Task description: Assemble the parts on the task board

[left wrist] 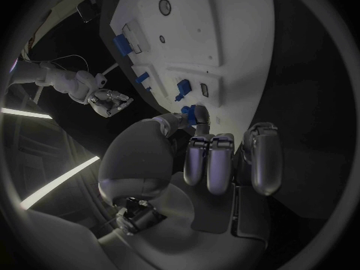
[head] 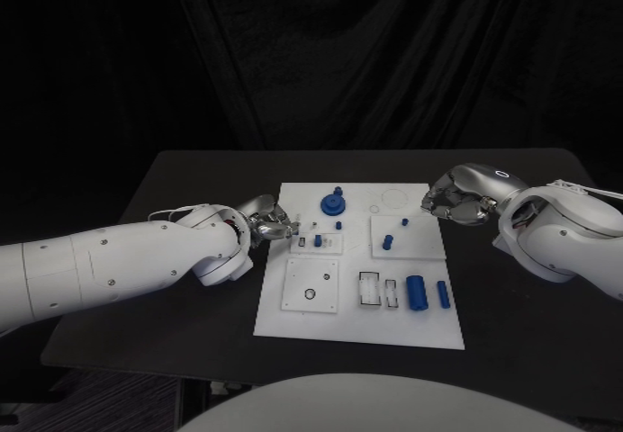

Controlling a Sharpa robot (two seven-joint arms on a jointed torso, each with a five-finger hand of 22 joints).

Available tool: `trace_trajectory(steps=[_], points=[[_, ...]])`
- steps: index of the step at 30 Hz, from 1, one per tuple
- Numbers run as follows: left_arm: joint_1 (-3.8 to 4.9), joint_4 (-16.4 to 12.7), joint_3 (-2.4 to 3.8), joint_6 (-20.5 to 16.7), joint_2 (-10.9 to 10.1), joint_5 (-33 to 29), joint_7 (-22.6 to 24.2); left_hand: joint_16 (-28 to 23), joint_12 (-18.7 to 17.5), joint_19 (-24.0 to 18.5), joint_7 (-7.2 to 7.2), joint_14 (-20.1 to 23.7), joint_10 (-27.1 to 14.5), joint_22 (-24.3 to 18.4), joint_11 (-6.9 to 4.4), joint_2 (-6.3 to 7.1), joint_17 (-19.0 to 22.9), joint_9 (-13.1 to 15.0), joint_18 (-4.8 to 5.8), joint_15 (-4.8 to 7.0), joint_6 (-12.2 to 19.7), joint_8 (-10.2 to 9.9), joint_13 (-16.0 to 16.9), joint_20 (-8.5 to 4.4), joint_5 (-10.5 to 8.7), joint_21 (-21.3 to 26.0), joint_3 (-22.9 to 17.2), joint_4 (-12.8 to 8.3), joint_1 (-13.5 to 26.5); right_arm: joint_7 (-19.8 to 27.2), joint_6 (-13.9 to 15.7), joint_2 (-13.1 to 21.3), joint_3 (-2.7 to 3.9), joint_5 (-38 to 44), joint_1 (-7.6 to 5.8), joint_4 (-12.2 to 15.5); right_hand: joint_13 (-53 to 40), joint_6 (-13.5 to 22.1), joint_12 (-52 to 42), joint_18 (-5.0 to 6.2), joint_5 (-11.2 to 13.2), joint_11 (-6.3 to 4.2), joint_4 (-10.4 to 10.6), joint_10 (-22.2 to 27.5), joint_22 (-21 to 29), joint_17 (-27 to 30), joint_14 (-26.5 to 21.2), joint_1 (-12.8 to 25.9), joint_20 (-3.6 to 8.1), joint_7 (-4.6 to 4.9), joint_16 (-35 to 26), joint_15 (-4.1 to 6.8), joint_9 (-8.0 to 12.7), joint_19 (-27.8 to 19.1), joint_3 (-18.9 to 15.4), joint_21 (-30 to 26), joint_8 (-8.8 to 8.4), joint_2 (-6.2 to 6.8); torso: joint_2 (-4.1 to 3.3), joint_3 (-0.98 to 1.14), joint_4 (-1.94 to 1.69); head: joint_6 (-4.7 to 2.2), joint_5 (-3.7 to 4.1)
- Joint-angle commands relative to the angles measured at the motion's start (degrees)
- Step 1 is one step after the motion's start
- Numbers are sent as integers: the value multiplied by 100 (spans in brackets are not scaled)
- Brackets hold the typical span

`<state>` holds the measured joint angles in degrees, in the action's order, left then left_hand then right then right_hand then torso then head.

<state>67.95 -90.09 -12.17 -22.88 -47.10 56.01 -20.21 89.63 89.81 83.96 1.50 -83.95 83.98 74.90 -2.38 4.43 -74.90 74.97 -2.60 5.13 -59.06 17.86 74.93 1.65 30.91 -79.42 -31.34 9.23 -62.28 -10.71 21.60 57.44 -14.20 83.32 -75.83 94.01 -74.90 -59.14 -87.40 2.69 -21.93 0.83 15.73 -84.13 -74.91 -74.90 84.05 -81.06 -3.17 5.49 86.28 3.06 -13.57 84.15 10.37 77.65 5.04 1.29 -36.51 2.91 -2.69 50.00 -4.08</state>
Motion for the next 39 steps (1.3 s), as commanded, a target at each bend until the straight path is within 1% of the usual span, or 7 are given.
trace_trajectory(steps=[1, 5, 9, 12, 16, 20, 39], points=[[-62, 23, 7, -232, 55, 187, 149, 37, 19, 108, -49, -605, 602, 1173, -40, -81, -1510, 144, 4, 26, 7, 34, 1507, -51, 31, -24, -43, -31, -11, -121, 10, 21, 4, 13, 11, 29, -1186, -7, 26, 21, -22, 4, -2, -330, -1124, -985, 475, -48, -5, 7, -23, -5, 9, 91, 26, -22, -27, 8, 15, 15, -8, 0, 13], [-101, 54, 7, -136, 88, 195, 92, 37, 19, 108, -52, -605, 602, 1171, -44, -85, -1510, 140, 4, 30, 8, 56, 1507, -56, 69, -20, -4, -14, -4, -123, 13, 22, 4, 13, 11, 31, -1186, -7, 26, 21, -22, 4, -2, -330, -1124, -985, 475, -48, -5, 7, -23, -5, 9, 91, 26, -22, -27, 8, 14, 1, -5, 0, -4], [-119, 82, 7, -5, 116, 199, 31, 37, 19, 113, -60, -605, 602, 1173, -52, -100, -1510, 134, 5, 38, 11, 94, 1507, -65, 177, -27, 63, 0, -12, -120, 18, 18, 4, 13, 11, 27, -1186, -7, 26, 21, -22, 4, -2, -330, -1124, -985, 475, -48, -5, 7, -23, -5, 9, 91, 26, -22, -27, 8, 11, 5, 1, 0, -3], [-124, 107, 7, 185, 132, 251, -30, 37, 19, 113, -61, -605, 602, 1173, -52, -98, -1510, 133, 5, 38, 11, 97, 1507, -66, 185, -26, 70, 0, -13, -118, 16, 13, 4, 13, 11, 24, -1186, -7, 26, 21, -22, 4, -2, -330, -1124, -985, 475, -48, -5, 7, -23, -5, 9, 91, 26, -22, -27, 8, 7, 6, 8, 0, -2], [-128, 134, 7, 452, 155, 454, -157, 37, 19, 108, -62, -605, 602, 1169, -53, -105, -1510, 122, 2, 40, 12, 116, 1507, -69, 111, -14, 154, 32, 16, -112, 18, 11, 4, 13, 11, 23, -1186, -7, 26, 21, -22, 4, -2, -330, -1124, -985, 475, -48, -5, 7, -23, -5, 9, 91, 26, -22, -27, 8, 3, 5, -9, 0, 14], [-130, 176, 7, 569, 180, 545, -235, 37, 19, 108, -63, -605, 602, 1168, -53, -111, -1510, 121, 2, 41, 12, 118, 1507, -69, 102, -14, 162, 38, 20, -106, 23, 6, 4, 13, 11, 20, -1187, -8, 26, 21, -22, 4, -2, -331, -1123, -984, 475, -48, -5, 7, -23, -5, 9, 90, 27, -24, -27, 11, 7, 8, -2, 0, -4], [-154, 398, 7, 458, 368, 610, -63, 37, 19, 97, -62, -605, 602, 1161, -54, -189, -1510, 106, -3, 41, 31, 118, 1507, -72, 50, 10, 198, 83, 19, -83, 17, -20, 4, 13, 14, -11, -1183, -14, 30, 23, -22, 4, -4, -327, -1120, -976, 473, -53, -5, 6, -30, -5, 8, 86, 32, -35, -24, 17, 8, 6, -2, 0, 3]])
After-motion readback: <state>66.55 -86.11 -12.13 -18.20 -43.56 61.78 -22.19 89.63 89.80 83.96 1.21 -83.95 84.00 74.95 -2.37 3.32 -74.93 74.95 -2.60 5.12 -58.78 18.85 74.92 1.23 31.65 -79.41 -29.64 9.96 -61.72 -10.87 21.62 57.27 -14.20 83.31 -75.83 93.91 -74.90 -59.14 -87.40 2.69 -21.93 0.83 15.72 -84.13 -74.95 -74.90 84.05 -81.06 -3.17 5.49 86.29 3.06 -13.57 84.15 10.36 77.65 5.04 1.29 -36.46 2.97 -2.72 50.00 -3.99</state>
